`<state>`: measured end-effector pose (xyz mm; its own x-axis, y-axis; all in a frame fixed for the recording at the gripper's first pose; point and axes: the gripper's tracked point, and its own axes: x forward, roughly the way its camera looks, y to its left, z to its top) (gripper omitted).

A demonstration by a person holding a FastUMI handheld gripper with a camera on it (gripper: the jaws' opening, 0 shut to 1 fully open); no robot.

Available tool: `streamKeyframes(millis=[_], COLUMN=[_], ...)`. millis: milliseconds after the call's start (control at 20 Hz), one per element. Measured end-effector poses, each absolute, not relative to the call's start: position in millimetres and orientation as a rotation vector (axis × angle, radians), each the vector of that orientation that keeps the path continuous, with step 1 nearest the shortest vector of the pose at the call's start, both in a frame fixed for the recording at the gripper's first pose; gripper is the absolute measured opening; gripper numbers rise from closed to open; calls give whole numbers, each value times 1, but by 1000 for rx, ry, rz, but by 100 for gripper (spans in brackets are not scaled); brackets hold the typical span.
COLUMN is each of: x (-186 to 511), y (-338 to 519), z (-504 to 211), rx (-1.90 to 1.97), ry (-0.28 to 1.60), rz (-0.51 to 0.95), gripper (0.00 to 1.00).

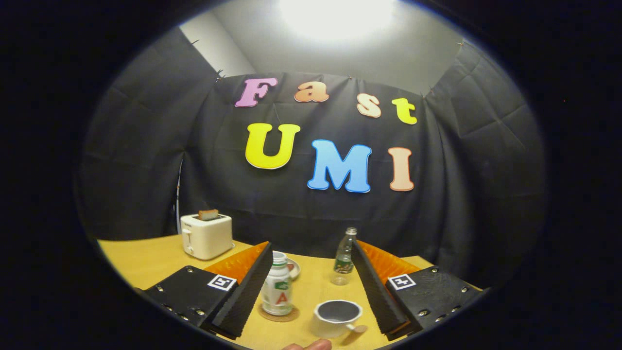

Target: Take the bottle from table, then pour the juice into the cup, finally place the bottle on the coaster

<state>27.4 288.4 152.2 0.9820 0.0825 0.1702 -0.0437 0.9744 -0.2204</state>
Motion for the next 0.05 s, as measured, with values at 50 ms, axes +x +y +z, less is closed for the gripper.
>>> streamKeyframes(millis=[50], x=[28], y=[265], z=[143], rx=[-266], ry=[-180], rz=[34], gripper=[96])
